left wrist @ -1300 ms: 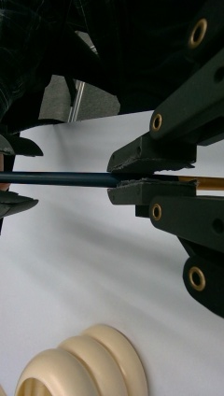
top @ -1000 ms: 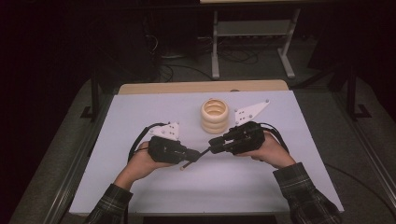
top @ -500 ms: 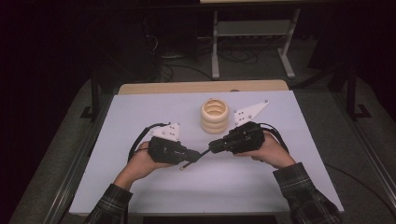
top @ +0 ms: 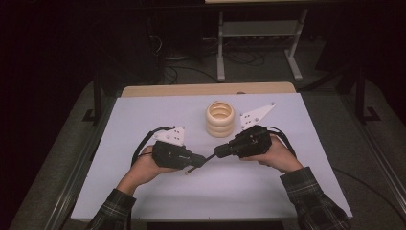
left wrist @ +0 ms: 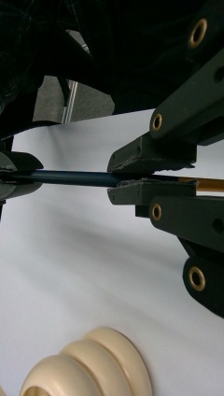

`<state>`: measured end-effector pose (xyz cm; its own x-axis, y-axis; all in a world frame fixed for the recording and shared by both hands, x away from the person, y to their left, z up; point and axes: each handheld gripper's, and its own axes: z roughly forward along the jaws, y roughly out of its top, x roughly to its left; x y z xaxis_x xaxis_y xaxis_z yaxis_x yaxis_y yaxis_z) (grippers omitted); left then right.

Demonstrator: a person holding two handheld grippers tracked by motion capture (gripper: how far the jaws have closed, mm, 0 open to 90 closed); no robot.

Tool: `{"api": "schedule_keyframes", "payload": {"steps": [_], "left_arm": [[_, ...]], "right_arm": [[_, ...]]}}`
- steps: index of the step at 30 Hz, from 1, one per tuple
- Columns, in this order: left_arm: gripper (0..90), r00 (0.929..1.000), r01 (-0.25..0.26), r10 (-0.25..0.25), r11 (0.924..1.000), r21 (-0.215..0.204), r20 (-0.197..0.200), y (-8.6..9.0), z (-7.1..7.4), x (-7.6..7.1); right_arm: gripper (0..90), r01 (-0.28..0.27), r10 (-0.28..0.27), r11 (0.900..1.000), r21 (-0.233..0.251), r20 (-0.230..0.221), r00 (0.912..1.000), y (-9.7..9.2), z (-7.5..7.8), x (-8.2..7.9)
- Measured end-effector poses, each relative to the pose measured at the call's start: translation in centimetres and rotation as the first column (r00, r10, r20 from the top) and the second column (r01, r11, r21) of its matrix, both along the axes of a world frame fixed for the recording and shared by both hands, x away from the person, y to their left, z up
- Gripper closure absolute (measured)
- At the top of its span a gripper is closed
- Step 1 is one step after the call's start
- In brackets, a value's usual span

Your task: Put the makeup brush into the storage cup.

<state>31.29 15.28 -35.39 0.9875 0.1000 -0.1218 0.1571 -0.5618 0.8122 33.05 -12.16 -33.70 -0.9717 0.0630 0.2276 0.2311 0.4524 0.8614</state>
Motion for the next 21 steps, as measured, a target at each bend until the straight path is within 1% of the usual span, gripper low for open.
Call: {"api": "schedule_keyframes", "payload": {"steps": [7, 11, 17, 18, 21], "left_arm": [[83.9, 1.0000, 0.002, -0.002, 1.0000, -0.001, 0.002, -0.03, -0.05, 0.01], [83.7, 1.0000, -0.003, 0.003, 0.9999, -0.010, 0.002, 0.08, 0.01, 0.01], [82.8, 0.9999, -0.006, 0.007, 0.9998, -0.016, 0.010, 0.15, 0.02, 0.04], [82.4, 0.9999, -0.007, 0.007, 0.9998, -0.020, 0.009, 0.17, 0.03, 0.02], [76.6, 0.9998, -0.008, 0.008, 0.9997, -0.023, 0.018, 0.21, 0.07, -0.03]], "right_arm": [[84.5, -0.003, 0.003, 1.0000, -0.001, 0.000, 1.0000, -0.03, -0.05, 0.01], [84.5, 0.000, 0.000, 0.9999, 0.013, 0.005, 1.0000, -0.10, -0.11, 0.05], [84.5, 0.001, -0.001, 0.9998, 0.020, 0.005, 1.0000, -0.18, -0.14, 0.06], [84.5, -0.001, 0.000, 0.9997, 0.023, 0.006, 1.0000, -0.22, -0.14, 0.09], [84.5, 0.006, -0.006, 0.9994, 0.035, 0.004, 1.0000, -0.35, -0.13, 0.10]]}}
